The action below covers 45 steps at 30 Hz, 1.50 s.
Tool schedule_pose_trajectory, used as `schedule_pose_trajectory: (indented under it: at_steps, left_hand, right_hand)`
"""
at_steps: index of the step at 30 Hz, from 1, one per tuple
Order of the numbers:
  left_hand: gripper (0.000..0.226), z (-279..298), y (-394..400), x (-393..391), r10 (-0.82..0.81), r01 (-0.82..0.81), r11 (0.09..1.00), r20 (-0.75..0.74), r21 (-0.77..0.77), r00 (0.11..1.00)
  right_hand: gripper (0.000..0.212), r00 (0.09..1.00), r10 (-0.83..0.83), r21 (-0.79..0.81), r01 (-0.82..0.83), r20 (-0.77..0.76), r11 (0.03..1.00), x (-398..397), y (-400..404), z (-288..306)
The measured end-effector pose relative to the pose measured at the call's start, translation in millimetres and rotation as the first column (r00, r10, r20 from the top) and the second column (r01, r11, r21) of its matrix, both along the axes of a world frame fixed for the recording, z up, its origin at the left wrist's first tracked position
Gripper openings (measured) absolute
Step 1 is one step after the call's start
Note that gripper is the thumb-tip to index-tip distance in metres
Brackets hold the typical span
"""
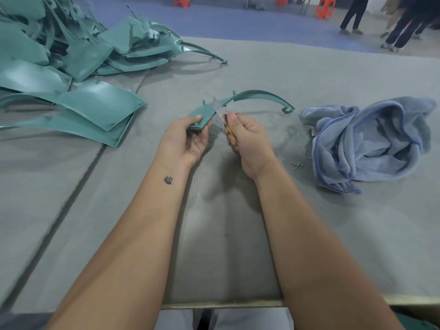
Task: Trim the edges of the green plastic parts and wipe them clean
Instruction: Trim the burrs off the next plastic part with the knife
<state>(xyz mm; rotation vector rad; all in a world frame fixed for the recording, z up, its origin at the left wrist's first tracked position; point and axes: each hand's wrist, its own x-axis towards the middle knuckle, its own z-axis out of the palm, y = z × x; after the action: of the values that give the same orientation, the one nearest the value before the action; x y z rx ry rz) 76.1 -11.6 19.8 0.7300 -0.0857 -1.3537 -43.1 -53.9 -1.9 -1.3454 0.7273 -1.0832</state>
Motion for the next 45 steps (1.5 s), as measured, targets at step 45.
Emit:
schedule_pose_trajectory:
  at_steps: [45]
  left_hand:
    - [0.013,-0.8,0.3,1.7,-0.033,0.033,0.999,0.03,0.003,0.999]
  right_hand:
    - [0.037,0.997,0.074,-0.011,-0.074,0.029,0.997,0.4,-2.6,-0.3]
